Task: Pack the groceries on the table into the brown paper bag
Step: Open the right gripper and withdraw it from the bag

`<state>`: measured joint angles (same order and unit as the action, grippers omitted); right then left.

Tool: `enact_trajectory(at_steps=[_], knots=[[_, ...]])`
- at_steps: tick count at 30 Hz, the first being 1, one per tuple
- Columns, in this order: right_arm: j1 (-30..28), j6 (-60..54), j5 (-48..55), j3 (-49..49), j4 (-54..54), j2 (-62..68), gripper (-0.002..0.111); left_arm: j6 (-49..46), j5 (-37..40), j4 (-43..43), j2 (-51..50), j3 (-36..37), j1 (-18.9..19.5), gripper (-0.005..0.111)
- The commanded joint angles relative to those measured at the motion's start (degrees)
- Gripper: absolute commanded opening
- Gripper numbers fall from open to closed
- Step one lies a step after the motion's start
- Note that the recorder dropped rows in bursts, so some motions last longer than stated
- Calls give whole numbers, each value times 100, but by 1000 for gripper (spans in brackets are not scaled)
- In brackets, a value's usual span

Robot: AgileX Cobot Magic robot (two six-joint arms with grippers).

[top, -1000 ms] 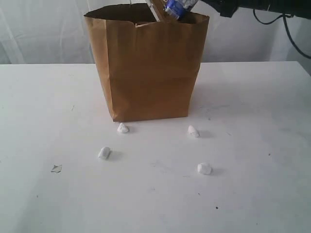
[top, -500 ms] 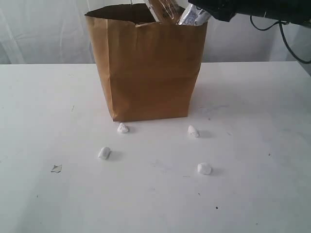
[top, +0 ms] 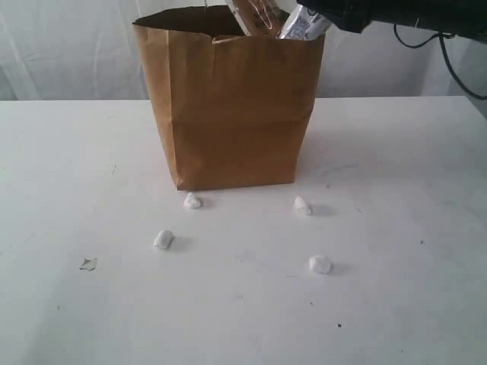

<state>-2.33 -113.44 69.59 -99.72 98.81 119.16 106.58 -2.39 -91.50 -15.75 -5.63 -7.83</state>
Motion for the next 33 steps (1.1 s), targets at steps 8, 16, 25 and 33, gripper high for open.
enact_trajectory(at_steps=[8, 16, 25, 33], knots=[[-439, 90, 37, -28, 114, -686, 60, -20, -10, -108, -19, -26, -29, 0], [-1119, 2259, 25, -15, 53, -1207, 33, -20, -10, -108, -19, -26, -29, 0], [-2039, 5361, -70, 63, -4014, -1883, 0, -20, -10, -108, -19, -26, -29, 0], [-2226, 7437, -2000, 1254, -6374, -3794, 0, -20, -10, -108, -19, -26, -29, 0]])
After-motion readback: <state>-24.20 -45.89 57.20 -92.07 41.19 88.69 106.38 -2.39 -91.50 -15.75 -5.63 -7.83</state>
